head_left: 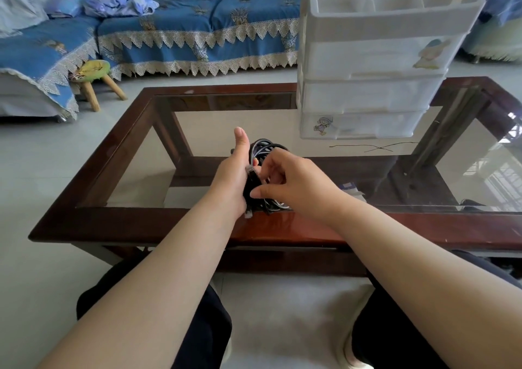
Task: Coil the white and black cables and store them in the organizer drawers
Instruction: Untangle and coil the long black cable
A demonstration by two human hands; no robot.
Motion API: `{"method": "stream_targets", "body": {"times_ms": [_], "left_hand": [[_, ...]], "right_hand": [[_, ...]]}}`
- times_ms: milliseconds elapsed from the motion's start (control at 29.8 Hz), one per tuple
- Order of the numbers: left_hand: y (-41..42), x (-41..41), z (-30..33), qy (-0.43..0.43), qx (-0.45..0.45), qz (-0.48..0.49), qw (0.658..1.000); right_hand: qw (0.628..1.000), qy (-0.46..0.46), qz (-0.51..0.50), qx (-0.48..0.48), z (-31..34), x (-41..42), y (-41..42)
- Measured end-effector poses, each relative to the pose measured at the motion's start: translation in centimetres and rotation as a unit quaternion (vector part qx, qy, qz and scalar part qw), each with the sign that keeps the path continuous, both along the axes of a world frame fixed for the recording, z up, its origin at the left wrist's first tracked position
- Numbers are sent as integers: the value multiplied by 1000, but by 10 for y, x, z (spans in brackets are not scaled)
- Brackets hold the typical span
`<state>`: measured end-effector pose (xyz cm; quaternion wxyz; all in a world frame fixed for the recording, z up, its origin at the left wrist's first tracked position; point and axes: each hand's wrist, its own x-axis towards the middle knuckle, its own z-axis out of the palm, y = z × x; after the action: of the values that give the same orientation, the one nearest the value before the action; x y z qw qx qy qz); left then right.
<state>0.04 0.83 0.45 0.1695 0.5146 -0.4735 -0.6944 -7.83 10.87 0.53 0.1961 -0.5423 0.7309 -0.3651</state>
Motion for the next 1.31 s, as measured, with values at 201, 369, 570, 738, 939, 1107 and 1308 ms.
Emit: {"method": "stream_targets", "body": {"times_ms": [201, 369, 570, 738, 939, 1107, 1308], "left_hand": [[4, 7, 1, 53, 47, -58, 996], [6, 6, -5, 36, 40, -194, 980], [7, 6, -4, 34, 68, -211, 974], [10, 6, -1, 31, 111, -210, 971], [7, 6, -6, 65, 157, -210, 963], [-5, 3, -11, 92, 166, -149, 971], [-10, 6, -6, 176, 146, -102, 968]], "right_hand": [[976, 214, -4, 29, -1, -13, 0], [956, 259, 72, 116, 3, -14, 0], [959, 249, 59, 125, 8, -16, -1], [965, 231, 45, 119, 7, -18, 3], [976, 179, 29, 122, 2, -25, 6], [977, 171, 11, 125, 2, -28, 7], [988, 124, -23, 94, 4, -33, 9]]}}
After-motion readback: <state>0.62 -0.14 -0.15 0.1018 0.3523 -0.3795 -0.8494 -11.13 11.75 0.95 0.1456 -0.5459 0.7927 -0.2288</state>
